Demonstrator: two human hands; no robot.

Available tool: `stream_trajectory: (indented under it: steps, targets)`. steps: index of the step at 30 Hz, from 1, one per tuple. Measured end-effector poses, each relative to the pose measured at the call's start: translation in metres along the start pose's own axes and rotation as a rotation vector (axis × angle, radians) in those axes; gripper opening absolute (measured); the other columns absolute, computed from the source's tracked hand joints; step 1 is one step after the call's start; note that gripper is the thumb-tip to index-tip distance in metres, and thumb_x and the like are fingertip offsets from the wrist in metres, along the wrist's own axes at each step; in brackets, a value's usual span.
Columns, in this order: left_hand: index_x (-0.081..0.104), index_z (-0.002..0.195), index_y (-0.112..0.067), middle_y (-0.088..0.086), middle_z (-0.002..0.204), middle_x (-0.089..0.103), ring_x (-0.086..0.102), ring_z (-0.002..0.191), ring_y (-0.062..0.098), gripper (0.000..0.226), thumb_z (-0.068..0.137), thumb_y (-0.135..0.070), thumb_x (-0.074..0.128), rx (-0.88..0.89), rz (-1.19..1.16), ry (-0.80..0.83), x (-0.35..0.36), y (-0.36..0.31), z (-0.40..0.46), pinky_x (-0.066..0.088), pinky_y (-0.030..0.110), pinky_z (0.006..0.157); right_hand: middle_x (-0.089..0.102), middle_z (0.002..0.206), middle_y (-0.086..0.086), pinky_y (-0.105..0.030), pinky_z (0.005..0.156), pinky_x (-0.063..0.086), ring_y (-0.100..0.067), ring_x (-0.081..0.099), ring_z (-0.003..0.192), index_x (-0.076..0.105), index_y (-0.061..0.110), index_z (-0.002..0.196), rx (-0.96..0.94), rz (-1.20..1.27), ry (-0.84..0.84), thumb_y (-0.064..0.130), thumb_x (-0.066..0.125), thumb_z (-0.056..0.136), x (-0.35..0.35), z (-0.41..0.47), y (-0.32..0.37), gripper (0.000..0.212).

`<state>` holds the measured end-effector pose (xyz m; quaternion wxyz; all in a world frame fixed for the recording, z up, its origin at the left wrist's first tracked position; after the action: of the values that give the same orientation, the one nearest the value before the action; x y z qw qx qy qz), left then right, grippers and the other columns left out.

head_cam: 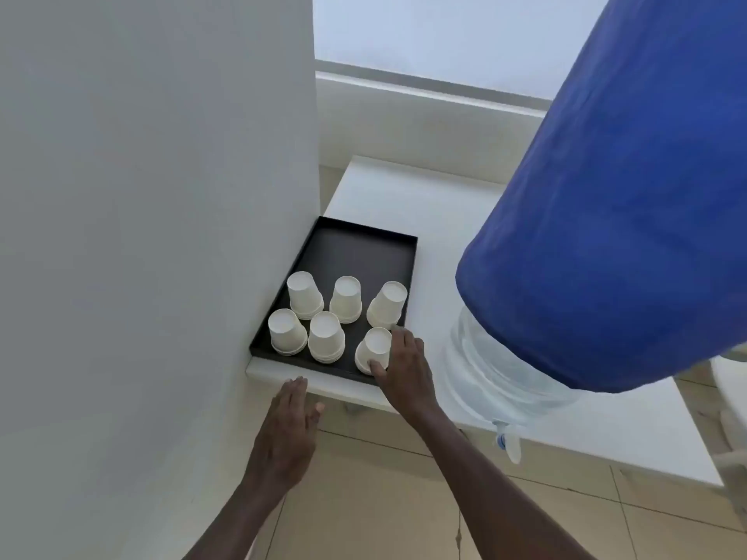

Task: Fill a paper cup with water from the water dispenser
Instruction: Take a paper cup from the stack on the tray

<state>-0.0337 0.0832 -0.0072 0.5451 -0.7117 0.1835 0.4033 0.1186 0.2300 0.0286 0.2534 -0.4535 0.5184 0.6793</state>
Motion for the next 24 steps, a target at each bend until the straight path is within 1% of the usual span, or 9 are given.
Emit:
stream_trajectory:
  steps: [3,5,8,10,13,17,19,21,24]
  targets:
    - [0.037,0.144,-0.008,0.01,0.149,0.043,0.033,0.142,0.022,0.053,0.099,-0.035,0.042,-0.009,-0.06,-0.032,0.0,0.003,0.005,0.031,0.035,0.115,0.048,0.143,-0.008,-0.041,0.095,0.047,-0.031,0.043,0.125,0.036,0.009,0.143,-0.019,-0.007,0.013,0.027,0.067,0.087,0.004,0.011,0.004,0.066]
    - [0.04,0.141,-0.011,0.008,0.144,0.049,0.04,0.137,0.021,0.049,0.099,-0.036,0.042,-0.012,-0.079,-0.021,0.004,0.004,0.007,0.034,0.031,0.11,0.051,0.14,-0.009,-0.042,0.095,0.046,-0.032,0.044,0.123,0.039,0.009,0.141,-0.026,-0.031,0.042,0.025,0.066,0.088,0.01,0.018,0.005,0.062]
    - [0.044,0.138,-0.013,0.005,0.14,0.053,0.045,0.132,0.019,0.046,0.099,-0.037,0.042,0.001,-0.098,-0.035,0.007,0.003,0.008,0.035,0.026,0.105,0.057,0.131,-0.01,-0.044,0.093,0.046,-0.032,0.047,0.116,0.046,0.01,0.134,-0.04,-0.023,0.043,0.019,0.067,0.087,0.014,0.021,0.005,0.052]
    - [0.046,0.136,-0.014,0.005,0.137,0.055,0.048,0.13,0.02,0.044,0.099,-0.037,0.041,0.009,-0.103,-0.037,0.009,0.002,0.007,0.037,0.029,0.105,0.058,0.129,-0.01,-0.044,0.093,0.046,-0.032,0.047,0.115,0.048,0.011,0.132,-0.038,-0.009,0.038,0.019,0.068,0.086,0.014,0.022,0.004,0.051]
    - [0.049,0.134,-0.015,0.004,0.136,0.056,0.049,0.128,0.021,0.042,0.099,-0.037,0.04,0.007,-0.114,-0.035,0.011,-0.003,0.007,0.04,0.038,0.106,0.056,0.132,-0.01,-0.044,0.094,0.044,-0.031,0.046,0.118,0.046,0.011,0.135,-0.029,0.009,0.034,0.022,0.068,0.087,0.01,0.024,0.005,0.054]
    - [0.051,0.132,-0.013,0.005,0.132,0.058,0.05,0.125,0.02,0.041,0.099,-0.036,0.042,0.022,-0.152,-0.035,0.009,-0.014,0.008,0.037,0.027,0.102,0.056,0.133,-0.01,-0.044,0.095,0.044,-0.031,0.045,0.118,0.044,0.011,0.136,-0.046,0.005,0.009,0.026,0.067,0.088,-0.001,0.025,0.01,0.056]
    - [0.052,0.13,-0.012,0.006,0.131,0.059,0.051,0.124,0.021,0.04,0.099,-0.036,0.043,0.03,-0.167,-0.037,0.008,-0.02,0.009,0.038,0.028,0.101,0.056,0.131,-0.011,-0.045,0.094,0.045,-0.031,0.046,0.117,0.045,0.011,0.135,-0.064,0.005,-0.014,0.028,0.067,0.088,-0.01,0.024,0.016,0.056]
    - [0.053,0.128,-0.011,0.006,0.13,0.06,0.053,0.123,0.022,0.038,0.099,-0.034,0.044,0.031,-0.2,-0.052,0.005,-0.026,0.01,0.041,0.032,0.102,0.058,0.127,-0.01,-0.045,0.094,0.045,-0.031,0.047,0.115,0.046,0.011,0.134,-0.078,0.022,-0.054,0.029,0.068,0.087,-0.024,0.022,0.022,0.056]
    - [0.055,0.127,-0.009,0.007,0.128,0.062,0.054,0.122,0.023,0.037,0.099,-0.031,0.045,0.007,-0.254,-0.087,0.001,-0.033,0.013,0.042,0.035,0.102,0.059,0.124,-0.01,-0.043,0.093,0.046,-0.03,0.049,0.112,0.046,0.011,0.135,-0.099,0.087,-0.132,0.028,0.07,0.085,-0.049,0.016,0.03,0.058]
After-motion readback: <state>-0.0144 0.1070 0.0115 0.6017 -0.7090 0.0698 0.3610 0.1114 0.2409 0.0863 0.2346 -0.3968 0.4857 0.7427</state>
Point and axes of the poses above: each hand's wrist, its own z-axis towards the middle knuckle, its own x-axis out of the palm, y = z × x, the point moved 9 cm from there along z, towards the middle knuckle
